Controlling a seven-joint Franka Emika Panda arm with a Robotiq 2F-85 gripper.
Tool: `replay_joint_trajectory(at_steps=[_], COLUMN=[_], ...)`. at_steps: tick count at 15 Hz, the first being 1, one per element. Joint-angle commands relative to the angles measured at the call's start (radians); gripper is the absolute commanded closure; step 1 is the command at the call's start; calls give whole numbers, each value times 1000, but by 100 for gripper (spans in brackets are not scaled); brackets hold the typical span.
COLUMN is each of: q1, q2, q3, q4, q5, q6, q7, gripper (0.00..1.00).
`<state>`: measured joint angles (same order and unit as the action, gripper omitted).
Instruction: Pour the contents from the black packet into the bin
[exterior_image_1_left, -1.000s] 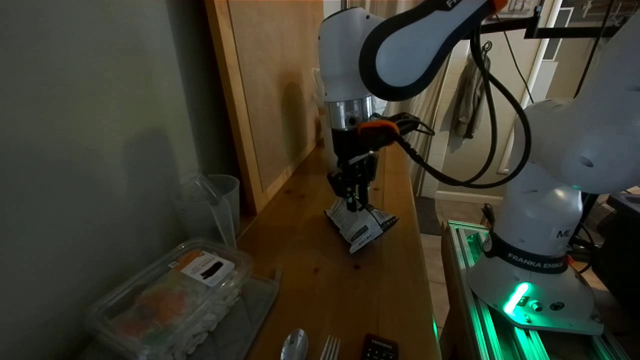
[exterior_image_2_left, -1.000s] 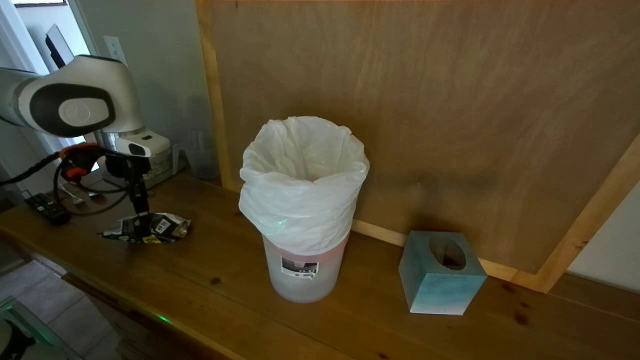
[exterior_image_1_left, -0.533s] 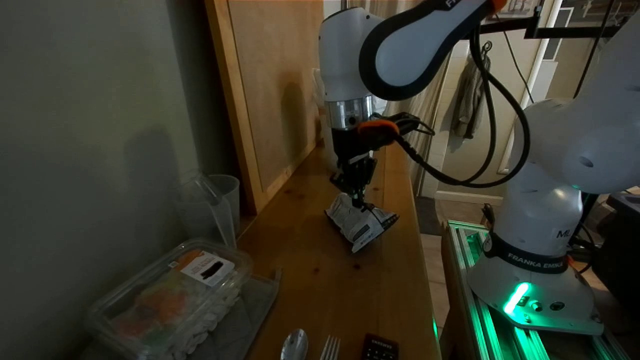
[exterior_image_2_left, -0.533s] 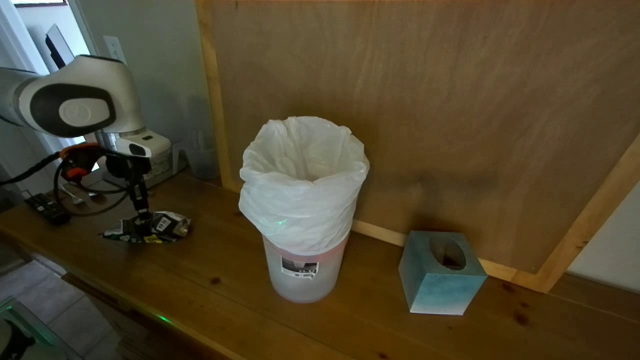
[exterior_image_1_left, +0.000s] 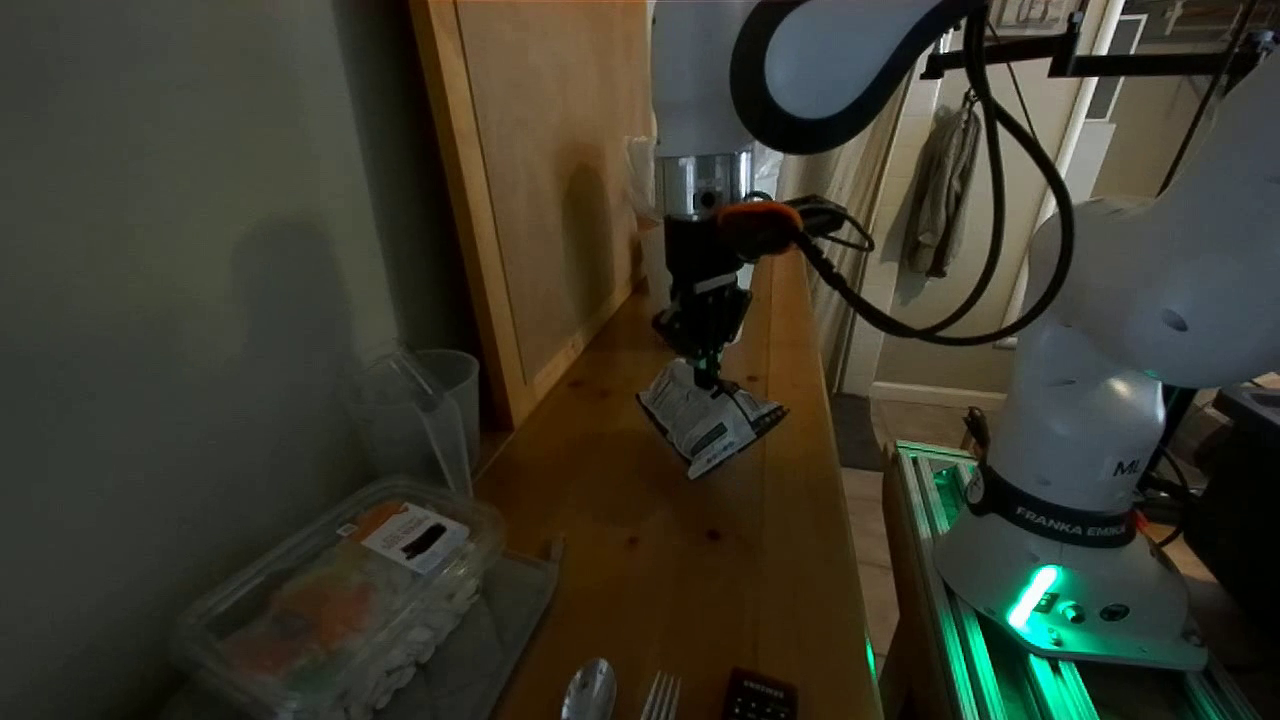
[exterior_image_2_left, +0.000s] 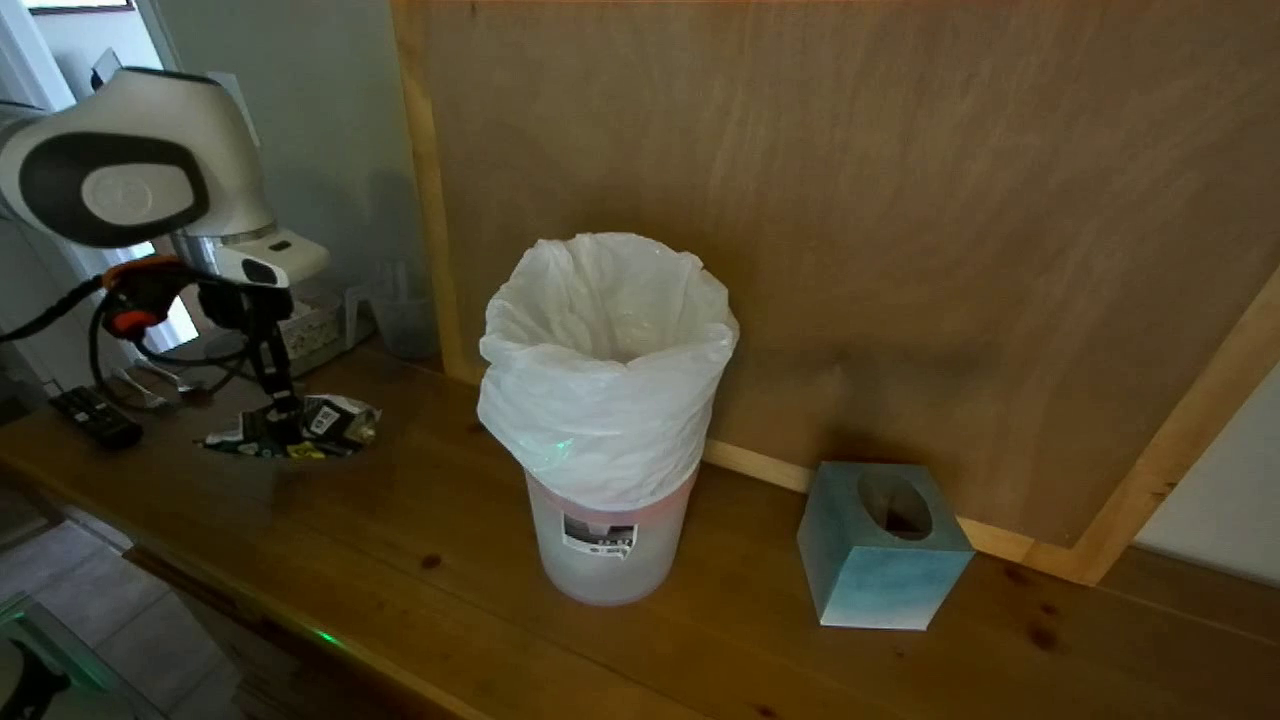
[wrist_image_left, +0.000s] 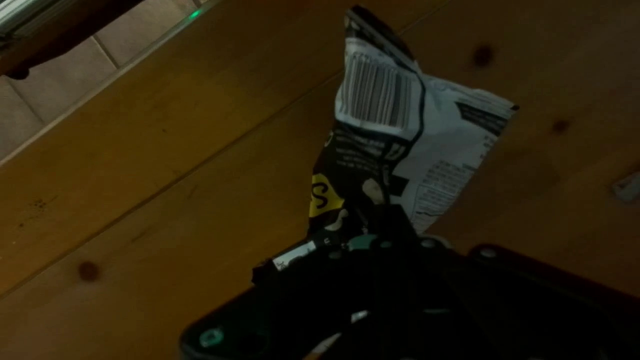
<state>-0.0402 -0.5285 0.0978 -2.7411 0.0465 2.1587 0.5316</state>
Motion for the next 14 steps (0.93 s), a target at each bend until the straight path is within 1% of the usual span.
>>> replay_joint_trajectory(at_steps=[1,6,7,10,14], q1=[-11,-22,-21,-24,-26], q2=[-139,-275,-214,-270,-274], q3=[4,16,20,23,23], q4=[11,92,65,89,88], q5=[4,-24,4,3,2], q6=[-84,-195,-143,-179,-181], q7=[-20,-48,-31,-42,-43], gripper=[100,100,99,99,99])
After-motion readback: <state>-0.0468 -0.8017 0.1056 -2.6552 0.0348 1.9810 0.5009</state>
